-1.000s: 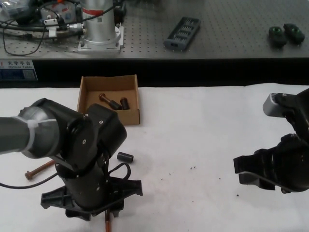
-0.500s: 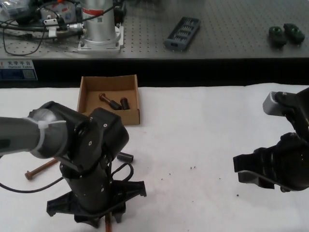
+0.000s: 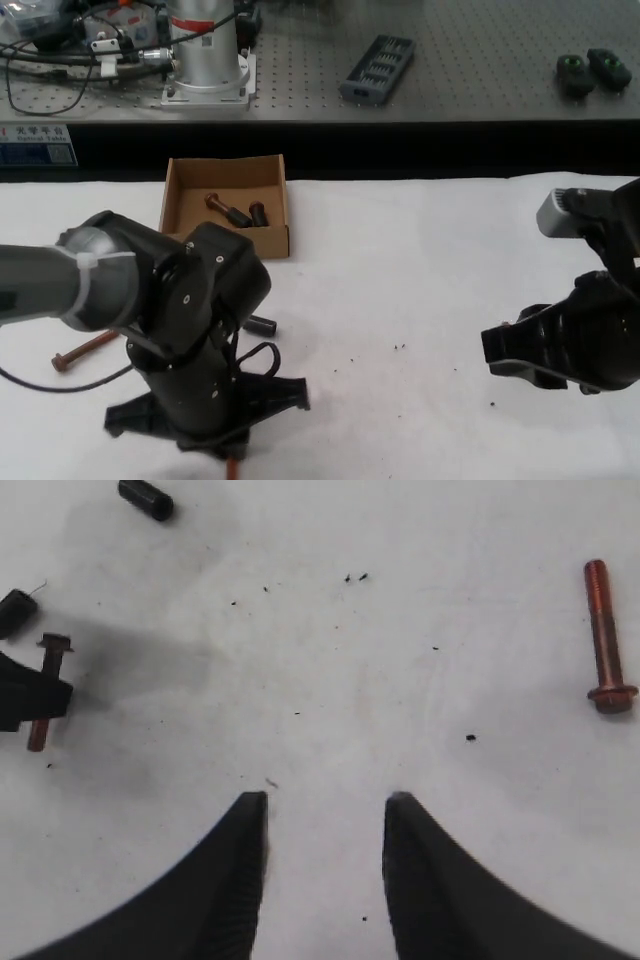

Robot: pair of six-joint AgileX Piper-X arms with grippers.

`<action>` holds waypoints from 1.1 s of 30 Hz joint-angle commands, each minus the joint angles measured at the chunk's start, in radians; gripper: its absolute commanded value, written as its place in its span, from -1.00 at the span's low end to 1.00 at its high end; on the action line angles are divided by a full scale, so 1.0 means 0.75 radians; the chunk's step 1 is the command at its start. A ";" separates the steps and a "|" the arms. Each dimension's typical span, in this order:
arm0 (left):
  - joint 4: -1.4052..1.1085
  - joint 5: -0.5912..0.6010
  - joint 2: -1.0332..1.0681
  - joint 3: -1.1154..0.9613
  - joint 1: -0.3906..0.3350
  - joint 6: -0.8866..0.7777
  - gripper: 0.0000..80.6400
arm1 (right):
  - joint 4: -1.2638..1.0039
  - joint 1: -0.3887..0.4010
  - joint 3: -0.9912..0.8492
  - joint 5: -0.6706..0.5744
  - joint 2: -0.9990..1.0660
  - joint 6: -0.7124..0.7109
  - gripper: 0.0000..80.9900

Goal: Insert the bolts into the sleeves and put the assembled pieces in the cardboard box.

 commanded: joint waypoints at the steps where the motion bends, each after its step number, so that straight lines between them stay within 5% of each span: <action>1: -0.120 -0.017 -0.153 -0.009 0.005 0.104 -0.98 | -0.031 0.001 -0.030 -0.040 0.045 -0.266 -0.32; 8: -0.288 -0.046 -0.543 0.070 0.079 0.104 -0.98 | 0.124 -0.002 -0.363 -0.016 0.495 -0.754 -0.37; 12: -0.336 -0.069 -0.782 0.188 0.105 0.078 -0.98 | 0.176 -0.002 -0.636 -0.016 0.778 -0.831 -0.17; 21: -0.365 -0.096 -1.278 0.412 0.129 0.028 -0.98 | 0.228 0.056 -1.076 -0.046 1.150 -0.931 -0.24; 33: -0.350 -0.035 -1.443 0.490 0.129 0.020 -0.98 | 0.330 0.163 -1.235 -0.002 1.357 -1.173 -0.23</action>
